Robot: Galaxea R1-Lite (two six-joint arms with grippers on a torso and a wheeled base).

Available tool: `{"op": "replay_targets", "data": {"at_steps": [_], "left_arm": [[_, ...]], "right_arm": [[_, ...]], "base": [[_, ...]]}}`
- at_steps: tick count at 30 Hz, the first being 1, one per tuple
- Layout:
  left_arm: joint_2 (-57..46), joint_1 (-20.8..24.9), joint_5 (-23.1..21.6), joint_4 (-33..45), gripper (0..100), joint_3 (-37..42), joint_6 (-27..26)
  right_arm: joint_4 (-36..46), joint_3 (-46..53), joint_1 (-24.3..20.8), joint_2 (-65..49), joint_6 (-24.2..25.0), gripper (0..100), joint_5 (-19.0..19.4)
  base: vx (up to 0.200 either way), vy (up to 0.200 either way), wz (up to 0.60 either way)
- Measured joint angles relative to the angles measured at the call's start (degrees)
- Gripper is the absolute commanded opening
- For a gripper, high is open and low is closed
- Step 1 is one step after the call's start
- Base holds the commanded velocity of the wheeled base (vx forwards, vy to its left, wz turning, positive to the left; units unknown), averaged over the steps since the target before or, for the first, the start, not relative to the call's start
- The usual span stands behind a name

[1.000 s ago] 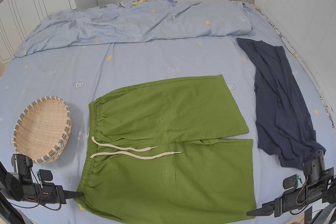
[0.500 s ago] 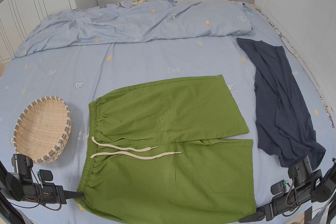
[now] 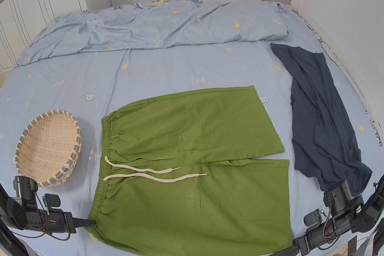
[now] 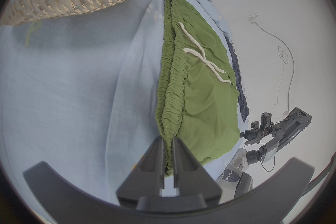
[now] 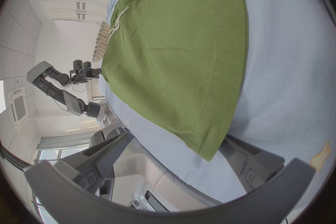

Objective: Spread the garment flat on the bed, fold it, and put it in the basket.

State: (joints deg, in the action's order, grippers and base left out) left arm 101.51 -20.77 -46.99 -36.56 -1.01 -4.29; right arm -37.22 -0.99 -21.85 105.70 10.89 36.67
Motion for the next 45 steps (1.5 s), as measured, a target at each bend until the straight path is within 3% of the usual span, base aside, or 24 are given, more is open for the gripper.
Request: {"op": "replay_targets", "data": {"at_steps": [2,3,16,27,32,35,39,42,45], "left_arm": [[0.04,0.00,0.00,0.00,0,0.00,0.02],[0.09,0.00,-0.02,0.00,0,0.00,0.02],[0.72,-0.28,0.00,0.00,0,0.00,0.11],[0.50,-1.91,-0.02,3.88,0,0.05,-3.61],[-0.05,-2.32,-0.07,5.67,0,-0.11,-4.40],[-1.60,-1.90,-0.05,6.84,0,-0.89,0.30],[-5.92,0.07,0.11,11.63,0,-3.83,12.61],[-10.64,2.06,0.22,18.42,0,-8.22,20.54],[-14.93,3.89,0.22,27.42,0,-14.80,24.16]], "right_arm": [[0.09,-0.02,0.02,0.09,0.00,100,0.00],[0.18,-0.02,0.07,0.13,0.00,0,0.00],[2.08,-0.02,3.44,0.35,-0.29,0,-0.76],[14.91,-0.02,6.63,-5.75,-3.61,0,-0.73],[16.97,0.02,7.07,-11.78,-3.86,0,-0.46],[18.18,-0.05,7.22,-15.30,-2.95,0,-0.49],[23.76,-2.89,7.41,-20.04,-0.82,0,-0.66],[31.45,-8.35,7.52,-23.87,0.28,0,-0.77],[38.96,-16.09,7.74,-27.51,1.01,0,-0.82]], "base": [[0.000,0.000,0.00],[0.000,0.000,0.00],[0.000,0.000,0.00],[0.000,0.000,0.00],[0.000,0.000,0.00],[0.000,0.000,0.00],[0.000,0.000,0.00],[0.000,0.000,0.00],[0.000,0.000,0.00]]}}
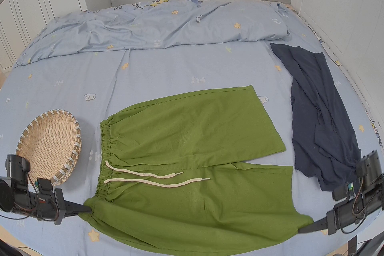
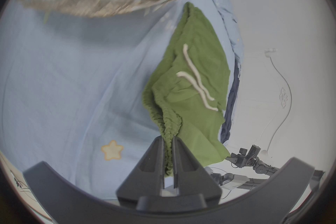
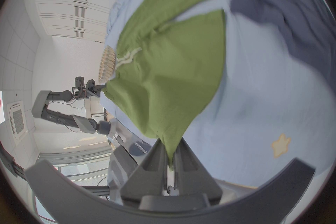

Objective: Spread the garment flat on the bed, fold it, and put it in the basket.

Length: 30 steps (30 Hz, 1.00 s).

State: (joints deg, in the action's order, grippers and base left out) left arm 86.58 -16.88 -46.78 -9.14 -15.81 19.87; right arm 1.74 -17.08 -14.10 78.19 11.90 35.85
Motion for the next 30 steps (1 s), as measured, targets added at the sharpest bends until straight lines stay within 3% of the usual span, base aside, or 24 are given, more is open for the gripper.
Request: {"op": "replay_targets", "data": {"at_steps": [6,11,19,30], "left_arm": [[-4.61,2.17,-0.05,14.14,0,-15.58,3.00],[-4.80,3.63,-0.09,20.97,0,-27.67,6.21],[2.08,5.92,0.06,24.00,0,-40.83,11.25],[14.58,6.96,0.39,26.88,0,-56.74,12.70]], "right_arm": [[8.70,-14.58,0.41,-4.29,0.83,0,-0.09],[12.13,-26.25,0.66,-4.21,1.34,0,-0.13],[13.96,-43.01,0.90,3.97,1.84,0,-3.21],[15.69,-63.60,1.27,17.35,2.90,0,-4.85]], "base": [[0.000,0.000,0.00],[0.000,0.000,0.00],[0.000,0.000,0.00],[0.000,0.000,0.00]]}}
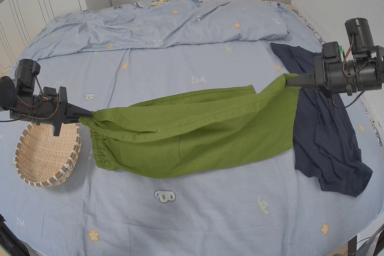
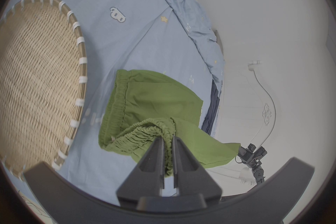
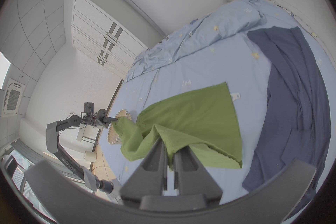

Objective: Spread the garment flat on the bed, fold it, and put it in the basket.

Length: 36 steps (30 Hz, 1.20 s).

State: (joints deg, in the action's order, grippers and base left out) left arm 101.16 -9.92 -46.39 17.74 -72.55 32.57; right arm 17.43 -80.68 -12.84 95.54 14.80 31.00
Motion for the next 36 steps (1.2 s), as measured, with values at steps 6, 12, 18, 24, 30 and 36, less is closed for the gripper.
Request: {"op": "replay_targets", "data": {"at_steps": [6,12,18,24,30,36], "left_arm": [[4.85,-0.51,0.05,1.30,0,-5.42,-0.01],[7.80,-1.54,0.07,1.30,0,-7.94,-0.15],[9.68,-1.95,0.05,1.12,0,-9.29,-0.22],[11.02,-2.11,0.02,1.12,0,-10.84,-0.20],[12.15,-2.06,0.16,1.04,0,-12.15,-0.09],[13.09,-2.01,0.40,1.11,0,-12.95,-0.01]], "right_arm": [[2.79,-9.29,1.16,6.28,0.00,0,-0.32],[3.67,-15.06,1.88,12.18,0.02,0,-0.62],[2.29,-17.38,2.34,16.62,-0.20,0,-1.52],[-2.00,-19.98,3.72,20.57,-0.33,0,-1.45],[-5.18,-21.66,4.02,23.65,-0.41,0,-1.45],[-8.46,-22.13,4.00,25.73,-0.20,0,-1.44]], "base": [[0.000,0.000,0.00],[0.000,0.000,0.00],[0.000,0.000,0.00],[0.000,0.000,0.00],[0.000,0.000,0.00],[0.000,0.000,0.00]]}}
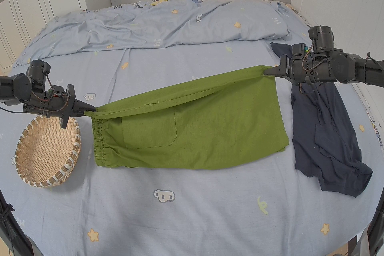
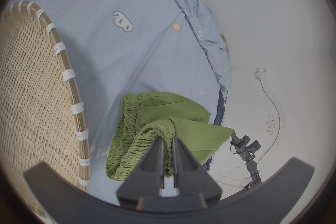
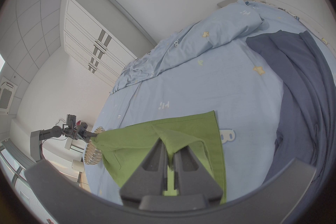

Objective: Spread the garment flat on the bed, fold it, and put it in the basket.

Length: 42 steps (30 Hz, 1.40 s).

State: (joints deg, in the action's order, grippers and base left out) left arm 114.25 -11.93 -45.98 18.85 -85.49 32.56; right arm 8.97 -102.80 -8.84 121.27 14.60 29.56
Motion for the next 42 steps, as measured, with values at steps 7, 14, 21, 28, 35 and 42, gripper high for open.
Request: {"op": "replay_targets", "data": {"at_steps": [7,14,21,28,35,42], "left_arm": [[1.21,-0.11,0.04,0.01,0,-0.37,0.00],[2.60,-0.16,0.09,0.04,100,-1.27,-0.02],[3.58,0.45,-0.02,0.04,100,-2.38,0.00],[3.45,0.96,-0.18,0.28,100,-2.54,0.69],[2.32,2.24,-0.30,0.22,100,-2.05,1.97],[3.23,4.34,-0.27,-3.88,100,-3.89,6.00]], "right_arm": [[-0.88,-0.94,-0.11,2.16,0.11,0,0.02],[-0.85,-2.73,-0.33,4.36,0.20,100,-0.01],[-0.82,-2.55,-0.74,6.10,-0.27,100,0.00],[-0.83,-0.76,-0.72,6.35,-0.29,100,0.02],[-1.12,4.71,-0.66,3.80,-0.33,100,0.10],[-6.16,14.96,-0.50,-1.49,-0.24,100,0.38]], "base": [[0.000,0.000,0.00],[0.000,0.000,0.00],[0.000,0.000,0.00],[0.000,0.000,0.00],[0.000,0.000,0.00],[0.000,0.000,0.00]]}}
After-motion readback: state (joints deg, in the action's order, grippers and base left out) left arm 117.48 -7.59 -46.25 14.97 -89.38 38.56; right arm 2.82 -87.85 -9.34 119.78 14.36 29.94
